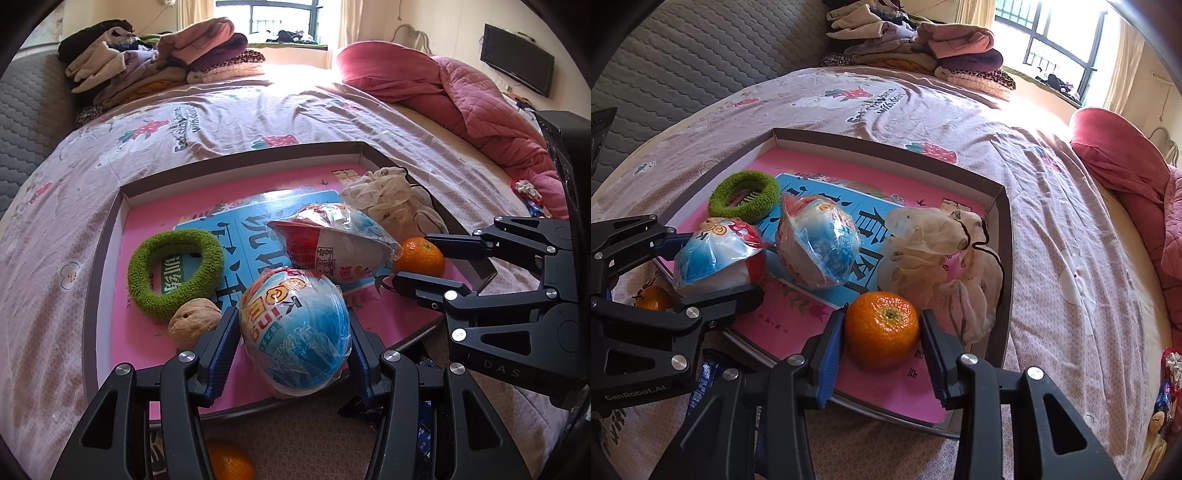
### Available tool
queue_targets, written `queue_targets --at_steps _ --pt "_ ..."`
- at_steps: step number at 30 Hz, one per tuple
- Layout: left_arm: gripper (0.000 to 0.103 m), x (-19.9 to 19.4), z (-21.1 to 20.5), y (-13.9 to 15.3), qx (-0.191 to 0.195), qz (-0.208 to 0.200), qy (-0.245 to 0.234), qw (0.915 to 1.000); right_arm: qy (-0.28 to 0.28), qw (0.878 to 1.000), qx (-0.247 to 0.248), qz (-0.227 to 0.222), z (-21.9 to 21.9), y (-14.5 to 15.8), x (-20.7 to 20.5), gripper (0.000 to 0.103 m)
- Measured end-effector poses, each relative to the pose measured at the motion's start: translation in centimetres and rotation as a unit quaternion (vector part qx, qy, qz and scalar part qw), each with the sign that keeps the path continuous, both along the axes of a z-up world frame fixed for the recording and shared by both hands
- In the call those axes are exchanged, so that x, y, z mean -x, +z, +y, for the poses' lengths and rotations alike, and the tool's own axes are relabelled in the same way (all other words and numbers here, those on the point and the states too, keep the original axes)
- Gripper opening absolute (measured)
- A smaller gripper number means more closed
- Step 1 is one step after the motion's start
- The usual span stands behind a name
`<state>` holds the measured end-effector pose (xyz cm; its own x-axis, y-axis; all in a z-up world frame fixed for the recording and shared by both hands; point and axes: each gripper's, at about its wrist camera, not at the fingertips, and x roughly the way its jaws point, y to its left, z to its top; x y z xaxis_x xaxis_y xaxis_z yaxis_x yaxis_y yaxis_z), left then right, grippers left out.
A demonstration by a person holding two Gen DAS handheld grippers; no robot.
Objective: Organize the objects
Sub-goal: 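Lower the egg toy and orange over the tray with both tools, then open the left tool to release the egg toy while the right tool releases the orange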
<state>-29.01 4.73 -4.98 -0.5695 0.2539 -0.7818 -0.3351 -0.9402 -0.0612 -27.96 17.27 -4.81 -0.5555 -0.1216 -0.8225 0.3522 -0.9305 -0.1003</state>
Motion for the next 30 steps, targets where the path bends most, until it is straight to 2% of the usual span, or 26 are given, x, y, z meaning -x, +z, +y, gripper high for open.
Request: queue_targets --at_steps 30 --pt "0.055 0.5 -0.7 0.7 -0.011 -0.004 0.015 0.9998 -0.01 1.0 0.017 0.006 0.4 1.6 -0.1 0.041"
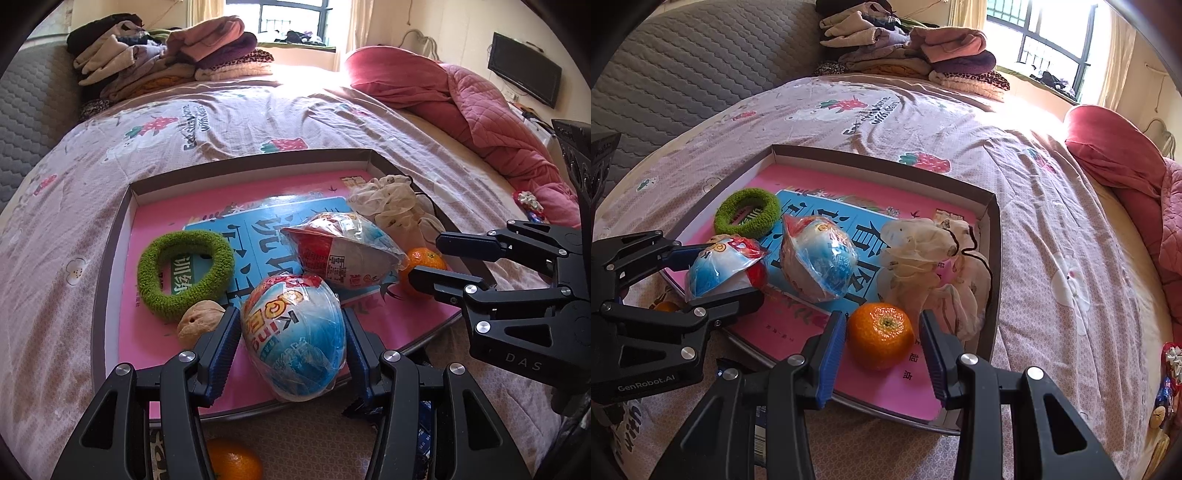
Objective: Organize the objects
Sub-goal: 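Open the left tool to release the egg toy while the right tool releases the orange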
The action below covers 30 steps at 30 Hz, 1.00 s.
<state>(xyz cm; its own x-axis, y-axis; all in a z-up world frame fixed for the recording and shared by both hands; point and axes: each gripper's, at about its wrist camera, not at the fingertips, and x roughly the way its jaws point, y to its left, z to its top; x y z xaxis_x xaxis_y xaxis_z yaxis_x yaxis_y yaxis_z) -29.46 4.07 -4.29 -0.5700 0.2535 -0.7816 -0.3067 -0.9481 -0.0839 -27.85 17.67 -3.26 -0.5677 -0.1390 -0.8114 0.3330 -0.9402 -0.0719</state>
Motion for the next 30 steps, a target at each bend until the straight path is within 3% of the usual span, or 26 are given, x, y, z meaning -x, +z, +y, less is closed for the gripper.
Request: queue_targets --at_steps 19,30 --pt "0.057 0.1 -0.3 0.4 -0.007 -0.003 0.006 1.0 -0.006 1.0 0.007 0.003 0.2 0.4 0.0 0.041" --pt "0.067 -0.2 -0.5 1.3 -0.014 0.002 0.01 0.9998 -0.012 1.0 0.009 0.005 0.4 0.5 0.1 0.048"
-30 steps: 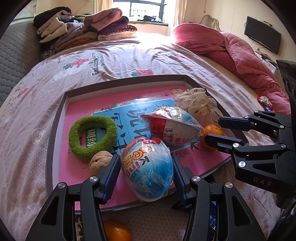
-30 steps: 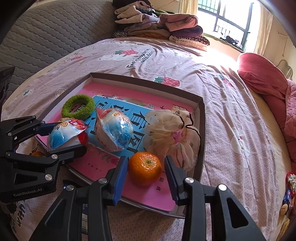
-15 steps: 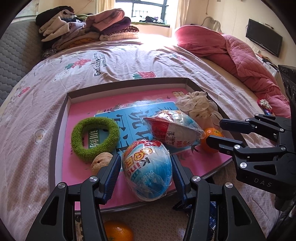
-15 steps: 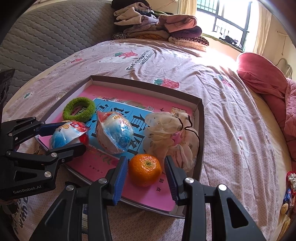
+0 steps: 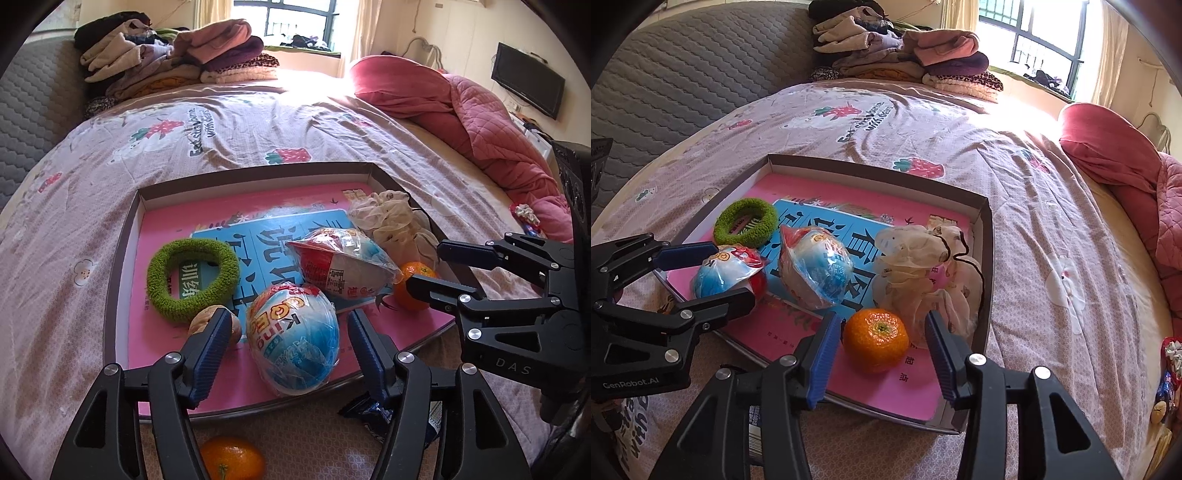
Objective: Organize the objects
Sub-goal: 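Open the left tool to release the egg toy while the right tool releases the orange, then withdraw both open tools from the tray back over the bed sheet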
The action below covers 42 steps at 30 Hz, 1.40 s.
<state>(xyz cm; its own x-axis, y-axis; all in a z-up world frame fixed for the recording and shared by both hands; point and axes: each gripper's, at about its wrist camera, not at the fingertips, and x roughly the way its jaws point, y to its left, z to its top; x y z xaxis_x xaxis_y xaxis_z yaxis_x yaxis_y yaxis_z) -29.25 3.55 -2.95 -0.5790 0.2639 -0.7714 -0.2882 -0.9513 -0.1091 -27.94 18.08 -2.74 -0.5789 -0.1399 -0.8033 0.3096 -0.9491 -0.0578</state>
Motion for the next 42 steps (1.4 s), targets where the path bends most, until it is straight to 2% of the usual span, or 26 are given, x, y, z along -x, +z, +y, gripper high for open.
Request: queue_targets --at_steps 12,14,33,42 --pt "0.071 0.1 -0.3 0.6 -0.001 0.005 0.004 1.0 -0.004 1.0 0.004 0.005 0.2 0.4 0.1 0.049" --pt "0.074 0.0 -0.4 0.7 0.0 0.01 0.004 0.9999 -0.004 1.0 0.005 0.006 0.2 0.5 0.0 0.049" --pt "0.074 -0.9 -0.6 3.0 0.012 0.039 0.02 0.999 0.006 0.999 0.021 0.028 0.0 2.3 -0.6 0.052" --pt "0.075 -1.6 -1.4 4.5 0.002 0.053 0.035 0.998 0.01 0.999 0.019 0.048 -0.8 3.7 -1.5 0.052"
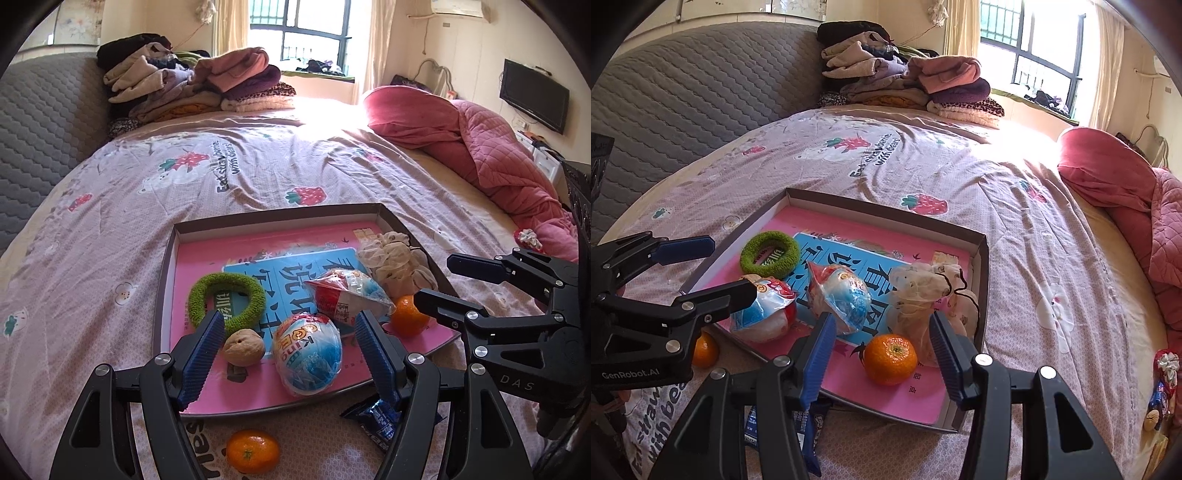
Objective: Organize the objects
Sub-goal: 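Withdraw both open tools from the tray back over the bed sheet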
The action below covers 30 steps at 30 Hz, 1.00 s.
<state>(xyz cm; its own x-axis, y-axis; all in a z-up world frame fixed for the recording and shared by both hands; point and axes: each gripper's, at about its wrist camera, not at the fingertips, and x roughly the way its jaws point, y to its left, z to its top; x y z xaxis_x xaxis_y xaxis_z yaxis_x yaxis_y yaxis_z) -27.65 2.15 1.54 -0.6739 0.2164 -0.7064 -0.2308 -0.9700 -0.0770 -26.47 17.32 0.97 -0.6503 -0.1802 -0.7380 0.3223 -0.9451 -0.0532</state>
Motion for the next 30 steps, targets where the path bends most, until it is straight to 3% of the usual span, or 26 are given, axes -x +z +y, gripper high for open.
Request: queue_targets --at_steps 19,30 --pt "0.075 -2.5 -0.9 3.2 -0.008 0.033 0.018 0.9993 -0.019 0.997 0.053 0.047 1.1 3.8 -2.4 0.052" --pt "0.075 -5.7 -1.7 5.9 -0.004 0.065 0.03 0.9974 -0.01 0.994 0.073 0.087 0.9 6.8 -5.7 0.052"
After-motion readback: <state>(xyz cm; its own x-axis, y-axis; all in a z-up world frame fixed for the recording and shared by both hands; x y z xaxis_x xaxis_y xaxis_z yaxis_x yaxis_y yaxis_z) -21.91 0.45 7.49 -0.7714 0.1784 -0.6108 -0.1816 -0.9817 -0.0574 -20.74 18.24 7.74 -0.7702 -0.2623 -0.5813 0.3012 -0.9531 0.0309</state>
